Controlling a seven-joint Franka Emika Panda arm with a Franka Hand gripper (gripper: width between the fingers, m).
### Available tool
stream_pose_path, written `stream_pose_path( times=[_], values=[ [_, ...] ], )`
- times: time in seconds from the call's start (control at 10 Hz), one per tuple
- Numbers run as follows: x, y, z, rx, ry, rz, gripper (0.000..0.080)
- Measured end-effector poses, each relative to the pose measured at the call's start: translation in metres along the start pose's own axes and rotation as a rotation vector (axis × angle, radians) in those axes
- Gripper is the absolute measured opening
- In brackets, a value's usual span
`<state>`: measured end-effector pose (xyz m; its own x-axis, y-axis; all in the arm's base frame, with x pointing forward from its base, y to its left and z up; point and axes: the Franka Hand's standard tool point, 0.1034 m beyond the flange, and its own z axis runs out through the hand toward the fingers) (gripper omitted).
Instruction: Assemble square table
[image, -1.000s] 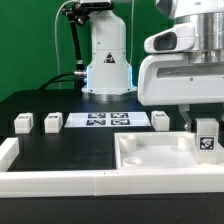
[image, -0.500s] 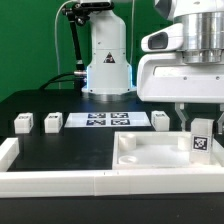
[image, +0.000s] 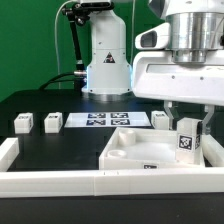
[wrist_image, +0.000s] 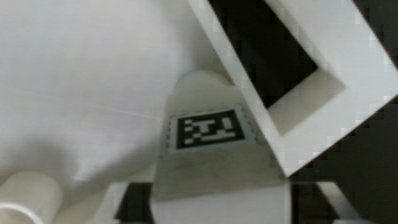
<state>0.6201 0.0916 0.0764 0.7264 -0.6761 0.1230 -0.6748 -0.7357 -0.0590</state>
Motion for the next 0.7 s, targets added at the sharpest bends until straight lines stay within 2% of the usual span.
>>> stream_pose_path(
  times=[0.1,0.2,0.3,0.5,0.7],
  values=[
    [0.000,-0.001,0.000,0.002,0.000,-0.006,0.0365],
    [-0.001,-0.002,-0.002,0.004,0.001,-0.028,0.0551],
    [0.000,-0.004,-0.006,0.011,0.004,-0.088,0.0619],
    [0.000,-0.004,-0.018,0.027,0.007,-0.191,0.0643],
    [0.000,-0.003,-0.020,0.029,0.007,-0.214,0.0648]
  ],
)
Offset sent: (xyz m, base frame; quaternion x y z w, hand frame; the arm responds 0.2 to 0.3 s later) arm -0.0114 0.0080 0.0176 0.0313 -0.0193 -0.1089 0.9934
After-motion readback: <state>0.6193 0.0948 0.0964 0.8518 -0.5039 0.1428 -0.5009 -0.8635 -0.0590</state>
